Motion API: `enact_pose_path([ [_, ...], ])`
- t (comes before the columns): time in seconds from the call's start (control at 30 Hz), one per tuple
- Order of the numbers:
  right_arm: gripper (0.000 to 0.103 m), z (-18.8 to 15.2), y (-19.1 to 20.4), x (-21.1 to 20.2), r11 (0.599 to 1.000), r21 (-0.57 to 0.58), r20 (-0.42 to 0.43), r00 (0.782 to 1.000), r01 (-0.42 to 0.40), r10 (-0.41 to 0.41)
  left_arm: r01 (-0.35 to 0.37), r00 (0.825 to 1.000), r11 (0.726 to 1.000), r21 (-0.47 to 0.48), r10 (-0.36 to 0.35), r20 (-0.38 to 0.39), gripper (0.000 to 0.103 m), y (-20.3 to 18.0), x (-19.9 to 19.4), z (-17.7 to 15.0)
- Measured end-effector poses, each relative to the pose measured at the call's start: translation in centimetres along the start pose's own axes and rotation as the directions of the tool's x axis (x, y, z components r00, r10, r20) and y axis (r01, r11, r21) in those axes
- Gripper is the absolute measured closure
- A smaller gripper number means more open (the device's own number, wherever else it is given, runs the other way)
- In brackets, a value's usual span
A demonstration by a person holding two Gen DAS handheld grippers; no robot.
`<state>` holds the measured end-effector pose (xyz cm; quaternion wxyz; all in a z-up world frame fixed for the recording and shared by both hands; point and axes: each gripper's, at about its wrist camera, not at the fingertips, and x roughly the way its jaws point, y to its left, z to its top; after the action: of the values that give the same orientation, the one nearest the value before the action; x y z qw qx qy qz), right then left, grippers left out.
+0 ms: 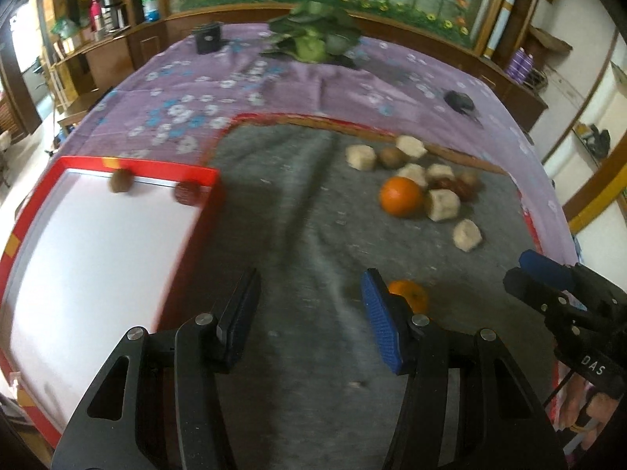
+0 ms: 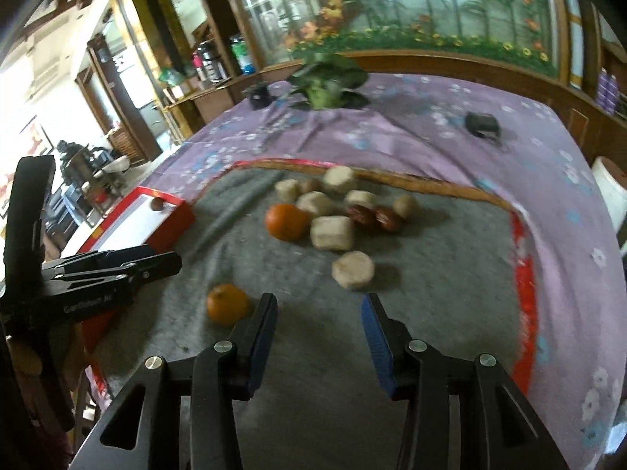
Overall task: Organize fruits
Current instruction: 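Move the left tool to an orange while the right tool grasps a beige pastry cube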
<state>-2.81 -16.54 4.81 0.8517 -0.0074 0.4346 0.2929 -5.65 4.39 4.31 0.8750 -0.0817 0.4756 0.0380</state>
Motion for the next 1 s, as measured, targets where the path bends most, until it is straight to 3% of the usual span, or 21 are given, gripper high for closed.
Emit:
enact_pose_path([
  [0.3, 0.059, -0.9, -1.9, -0.1, 0.999, 0.031, 0.0, 1.0, -0.007, 0.007, 0.056, 0.998, 0.995, 0.08, -0.054, -0.033, 0.048, -3.7, 0.8, -1.3],
  [0.63, 0.058, -0.6, -2.2, 1.0, 0.999, 0.032, -0.017, 1.0, -0.01, 0.011, 0.118, 0.991, 0.987, 0.108, -0.11, -0.076, 0.047, -4.7, 1.6, -1.7],
  [1.0, 0.058, 1.2, -1.5, 3.3, 1.0, -0.02, -0.019, 1.0, 0.002, -0.002, 0.107, 0.992, 0.989, 0.103, -0.1, -0.079, 0.047, -4.6, 2.8, -1.5],
])
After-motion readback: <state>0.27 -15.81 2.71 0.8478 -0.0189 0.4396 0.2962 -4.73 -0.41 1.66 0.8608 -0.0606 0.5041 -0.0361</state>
